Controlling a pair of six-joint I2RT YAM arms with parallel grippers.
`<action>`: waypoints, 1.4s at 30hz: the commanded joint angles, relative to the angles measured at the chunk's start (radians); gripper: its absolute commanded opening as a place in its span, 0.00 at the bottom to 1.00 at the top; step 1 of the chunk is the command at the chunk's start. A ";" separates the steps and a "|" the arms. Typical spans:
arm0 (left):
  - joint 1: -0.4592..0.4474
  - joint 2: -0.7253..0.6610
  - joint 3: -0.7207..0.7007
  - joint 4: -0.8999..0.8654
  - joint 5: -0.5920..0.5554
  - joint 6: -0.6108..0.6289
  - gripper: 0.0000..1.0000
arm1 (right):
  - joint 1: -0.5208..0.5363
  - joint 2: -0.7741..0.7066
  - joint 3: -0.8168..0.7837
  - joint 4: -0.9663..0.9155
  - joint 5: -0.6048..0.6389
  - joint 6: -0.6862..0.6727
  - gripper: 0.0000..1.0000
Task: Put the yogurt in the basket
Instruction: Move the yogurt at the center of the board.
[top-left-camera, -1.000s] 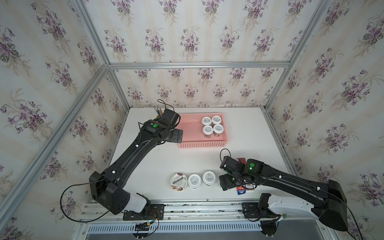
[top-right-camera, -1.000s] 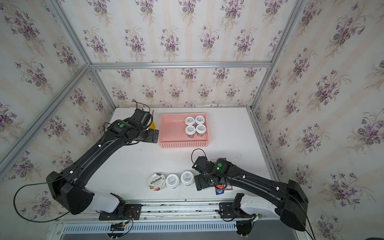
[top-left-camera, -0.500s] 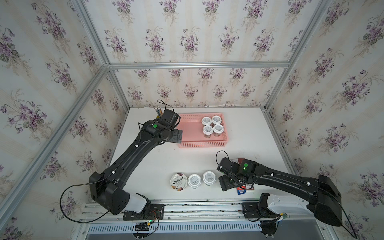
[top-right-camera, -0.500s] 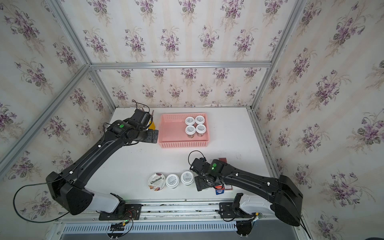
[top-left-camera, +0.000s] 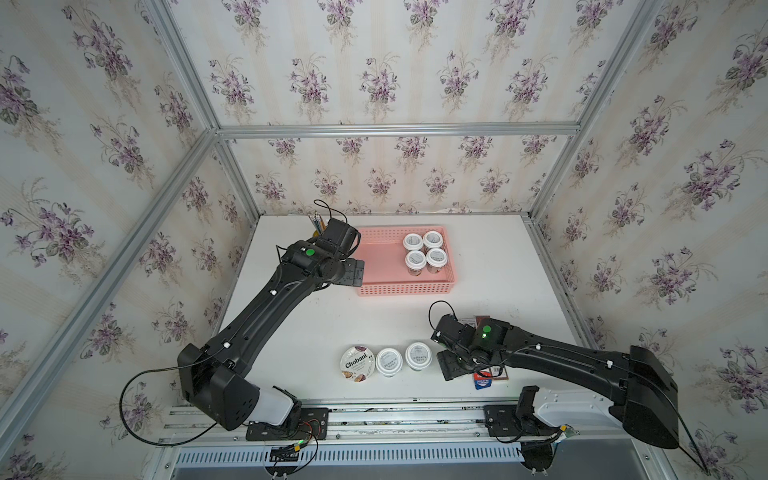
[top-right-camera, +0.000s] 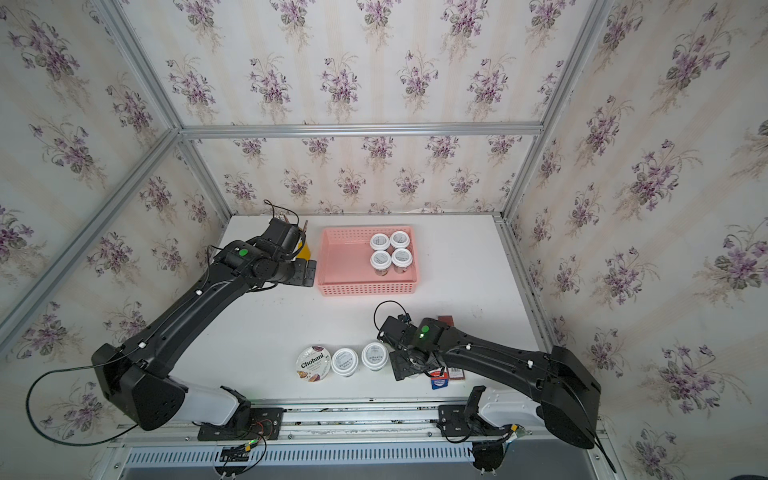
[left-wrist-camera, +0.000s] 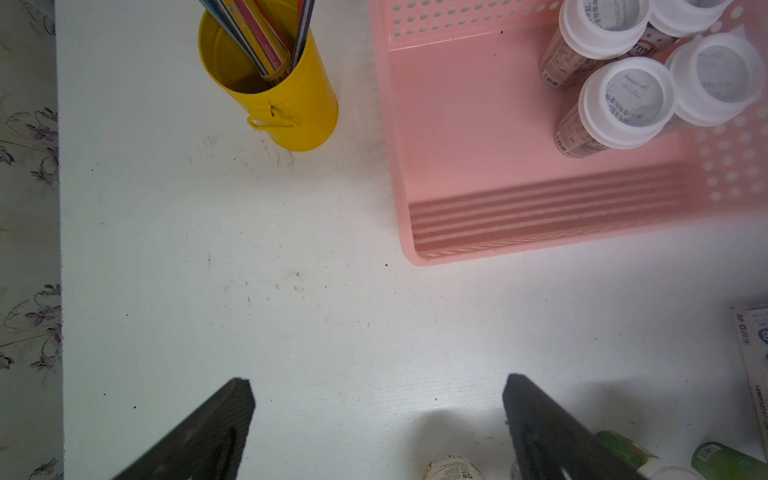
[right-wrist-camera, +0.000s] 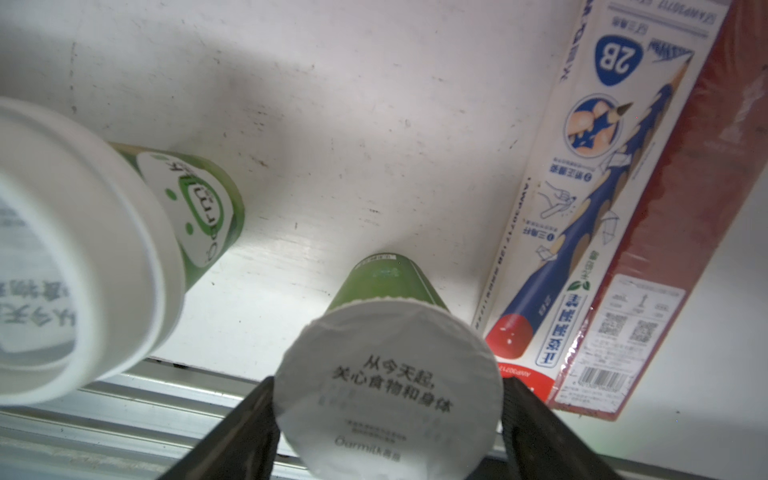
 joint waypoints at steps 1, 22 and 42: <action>0.000 -0.006 -0.002 0.005 -0.016 0.008 0.99 | 0.001 0.009 0.008 0.009 0.025 -0.004 0.83; 0.000 -0.013 -0.008 0.004 -0.025 0.007 0.99 | -0.003 0.037 0.021 0.011 0.058 -0.020 0.77; 0.000 -0.018 -0.007 0.002 -0.042 0.003 0.99 | -0.163 0.132 0.105 0.159 0.063 -0.164 0.77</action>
